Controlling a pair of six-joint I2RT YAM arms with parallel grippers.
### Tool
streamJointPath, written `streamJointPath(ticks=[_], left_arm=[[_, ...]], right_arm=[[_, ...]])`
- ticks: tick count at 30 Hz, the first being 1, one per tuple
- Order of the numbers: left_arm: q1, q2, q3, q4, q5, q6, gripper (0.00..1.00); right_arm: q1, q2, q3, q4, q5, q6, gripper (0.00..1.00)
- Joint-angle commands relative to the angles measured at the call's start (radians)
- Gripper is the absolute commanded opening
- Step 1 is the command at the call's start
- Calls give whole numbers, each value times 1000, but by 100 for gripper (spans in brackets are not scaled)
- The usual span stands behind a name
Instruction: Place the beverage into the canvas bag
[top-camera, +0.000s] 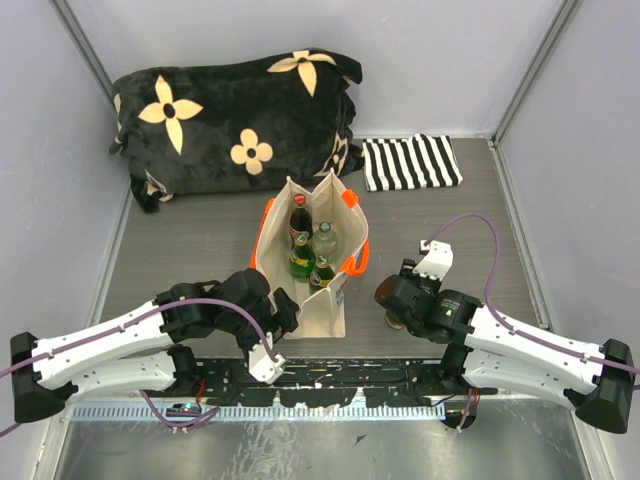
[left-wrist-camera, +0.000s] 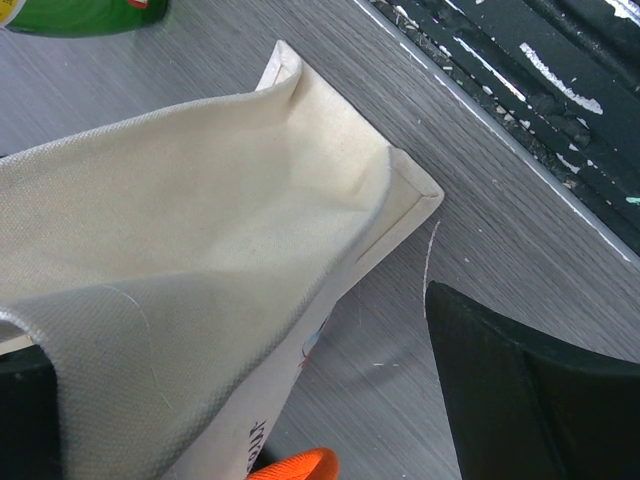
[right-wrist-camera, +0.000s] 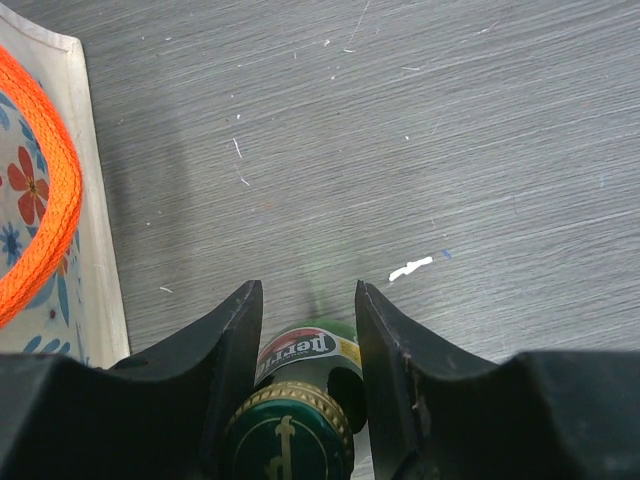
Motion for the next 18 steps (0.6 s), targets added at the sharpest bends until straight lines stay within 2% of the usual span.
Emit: streamJointPath(ticks=[1, 18], left_arm=[[-2, 24, -27, -33, -24, -5, 98], [-2, 18, -16, -53, -29, 5, 98]], right_arm=[[3, -14, 36, 57, 95, -12, 1], [1, 61, 337, 57, 294, -142, 1]])
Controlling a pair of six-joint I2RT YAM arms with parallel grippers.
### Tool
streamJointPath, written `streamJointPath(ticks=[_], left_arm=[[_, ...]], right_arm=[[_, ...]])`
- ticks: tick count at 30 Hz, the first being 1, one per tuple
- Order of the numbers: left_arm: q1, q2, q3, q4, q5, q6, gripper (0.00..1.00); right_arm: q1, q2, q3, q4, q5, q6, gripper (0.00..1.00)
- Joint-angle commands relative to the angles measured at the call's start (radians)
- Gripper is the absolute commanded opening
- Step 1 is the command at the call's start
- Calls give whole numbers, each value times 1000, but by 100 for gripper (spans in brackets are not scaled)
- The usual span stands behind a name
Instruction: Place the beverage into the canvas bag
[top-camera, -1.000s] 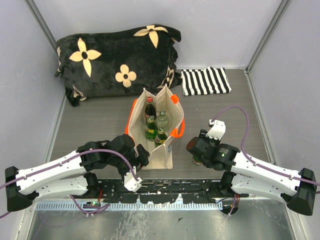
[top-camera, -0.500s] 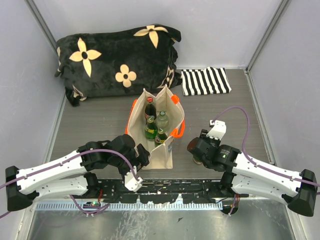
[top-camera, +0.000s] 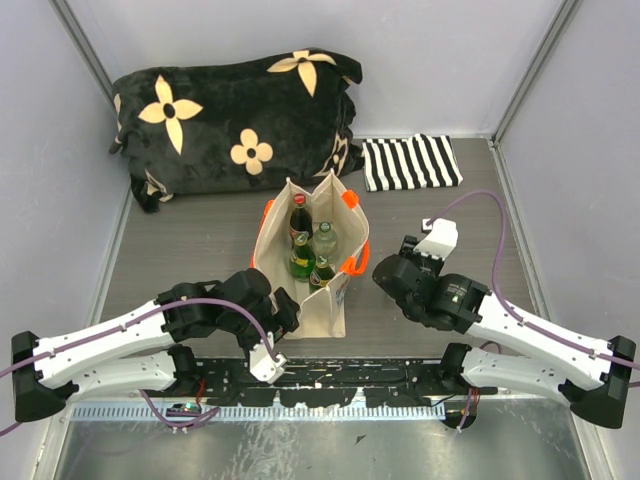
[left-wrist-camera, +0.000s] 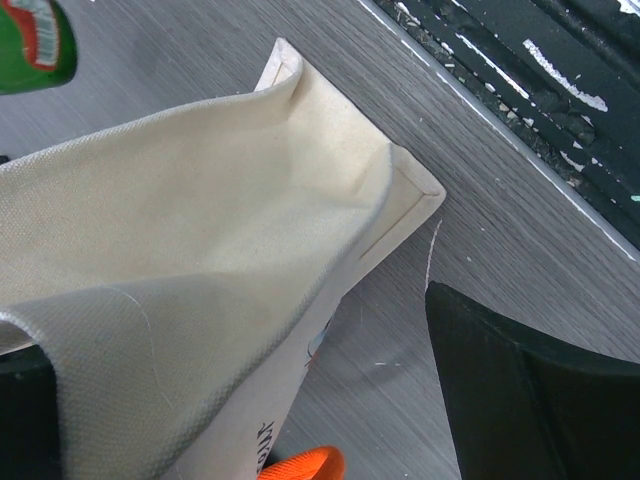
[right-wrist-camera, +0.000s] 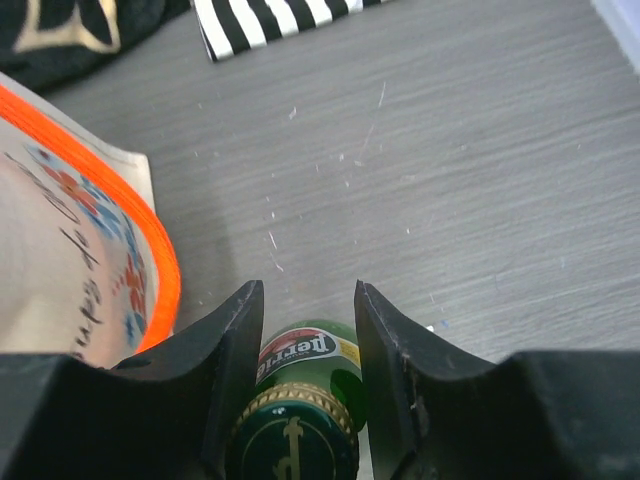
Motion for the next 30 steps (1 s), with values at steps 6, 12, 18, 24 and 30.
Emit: streamJointPath(ticks=[6, 12, 18, 24, 30], left_arm=[[-1, 0, -16, -76, -22, 11, 98], [-1, 2, -20, -70, -19, 18, 98], [-1, 7, -20, -63, -21, 24, 98], [-1, 39, -14, -19, -28, 36, 98], [-1, 82, 19, 11, -44, 24, 98]], right_arm=[[-2, 76, 354, 142, 236, -229, 1], [-6, 131, 497, 391, 229, -572, 1], [-13, 214, 636, 614, 129, -820, 1], [-14, 359, 837, 682, -67, -945, 1], [-14, 465, 939, 612, -251, -887, 1]])
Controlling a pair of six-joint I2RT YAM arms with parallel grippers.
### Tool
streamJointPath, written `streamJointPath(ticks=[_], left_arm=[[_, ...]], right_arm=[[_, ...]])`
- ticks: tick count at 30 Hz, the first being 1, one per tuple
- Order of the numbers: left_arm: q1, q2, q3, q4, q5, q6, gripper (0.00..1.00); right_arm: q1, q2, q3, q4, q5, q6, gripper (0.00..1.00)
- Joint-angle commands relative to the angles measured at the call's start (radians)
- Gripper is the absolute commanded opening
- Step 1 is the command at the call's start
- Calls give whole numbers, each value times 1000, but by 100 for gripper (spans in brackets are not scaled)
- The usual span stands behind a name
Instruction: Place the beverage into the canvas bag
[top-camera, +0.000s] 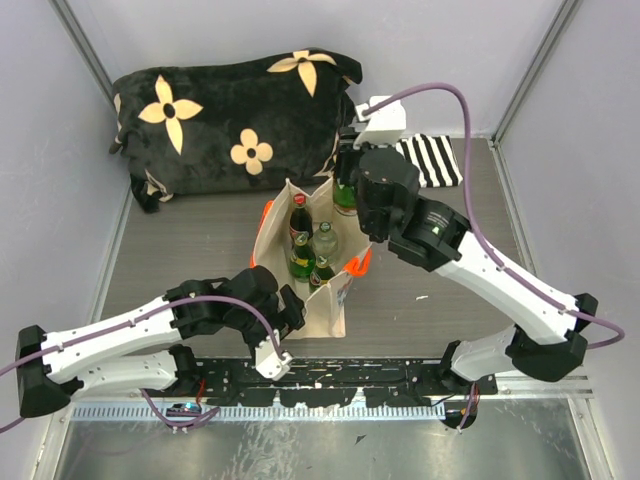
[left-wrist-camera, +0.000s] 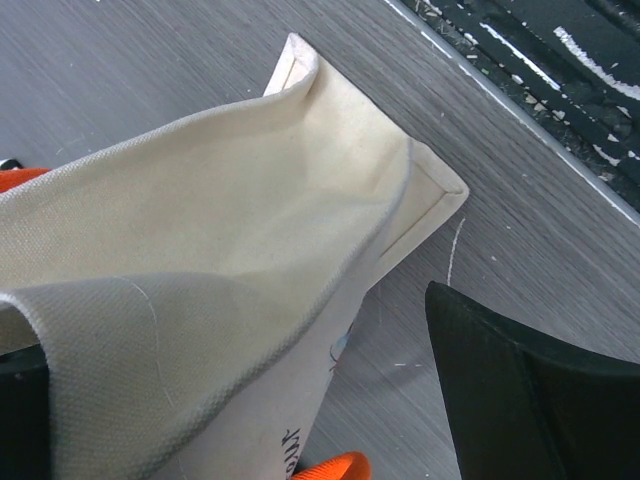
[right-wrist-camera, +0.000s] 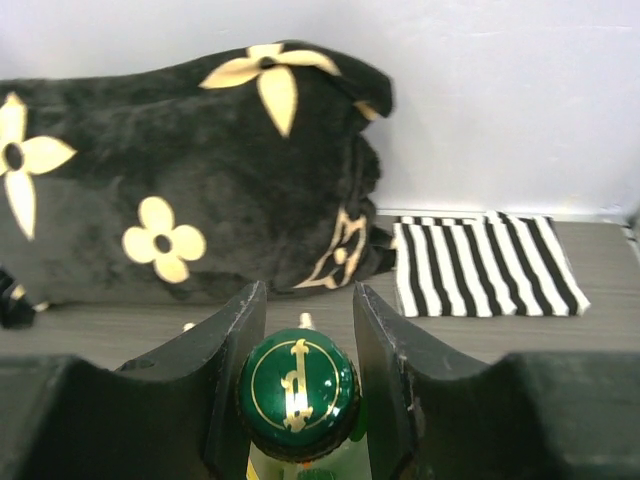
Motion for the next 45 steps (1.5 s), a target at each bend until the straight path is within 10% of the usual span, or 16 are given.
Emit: streamJointPath(ticks=[1, 30, 45], left_arm=[[-1, 37, 7, -15, -34, -8, 98], [-1, -262, 73, 73, -96, -231, 98], [12, -362, 147, 304, -380, -579, 98]], right_arm=[[1, 20, 96, 94, -173, 19, 1], [0, 114, -26, 67, -444, 241, 1], [42, 139, -82, 25, -492, 294, 1]])
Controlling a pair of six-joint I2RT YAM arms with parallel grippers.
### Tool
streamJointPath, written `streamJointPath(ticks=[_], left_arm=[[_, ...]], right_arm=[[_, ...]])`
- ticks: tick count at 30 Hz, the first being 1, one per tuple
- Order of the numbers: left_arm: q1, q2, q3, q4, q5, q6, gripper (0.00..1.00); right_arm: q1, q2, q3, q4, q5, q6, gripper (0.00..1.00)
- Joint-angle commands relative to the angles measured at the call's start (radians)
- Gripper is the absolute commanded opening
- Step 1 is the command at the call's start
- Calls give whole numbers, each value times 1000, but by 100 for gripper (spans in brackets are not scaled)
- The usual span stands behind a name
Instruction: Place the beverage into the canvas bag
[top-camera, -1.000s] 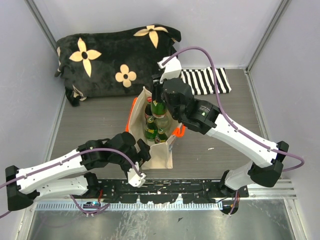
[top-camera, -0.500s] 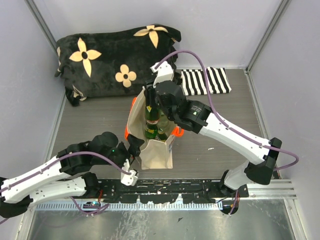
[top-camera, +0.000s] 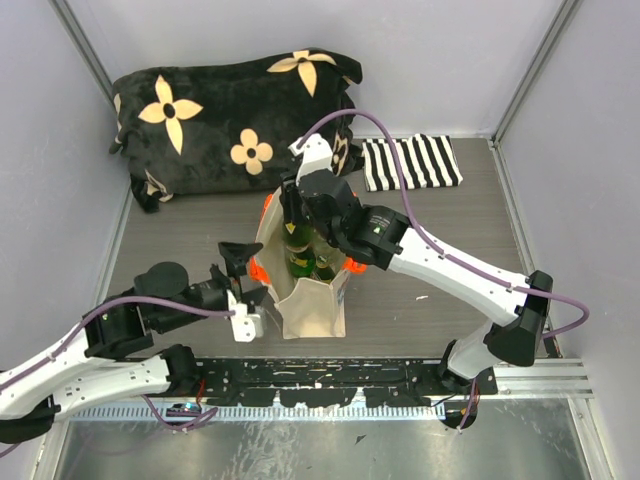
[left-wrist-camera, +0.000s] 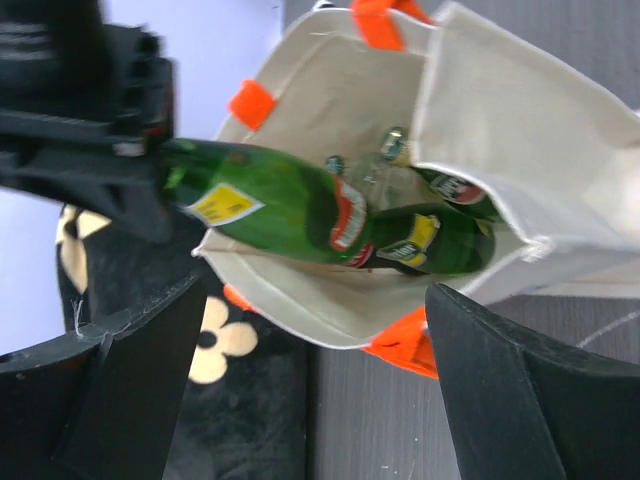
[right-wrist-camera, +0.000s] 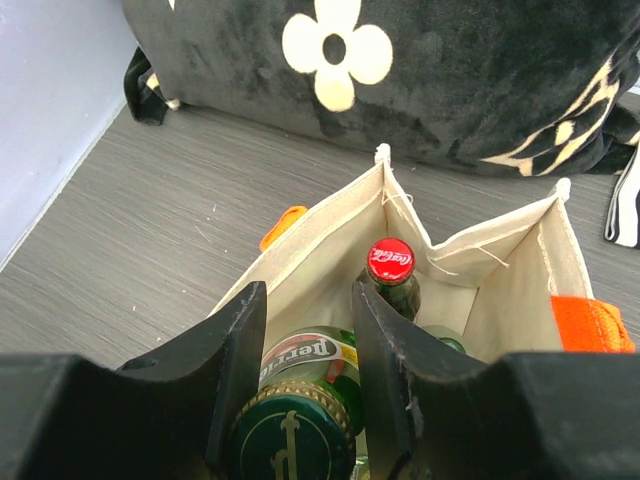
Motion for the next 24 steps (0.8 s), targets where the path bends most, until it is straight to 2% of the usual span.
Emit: streamJointPath(ticks=[1, 9, 24], left_arm=[[22, 11, 74, 120, -110, -133, 98], [67, 24, 86, 151, -143, -214, 98], [72, 46, 56, 146, -107, -218, 98]], right_arm=[[28, -31, 5, 94, -31, 61, 1], [48, -63, 16, 88, 18, 32, 1], [49, -117, 14, 166, 143, -61, 1]])
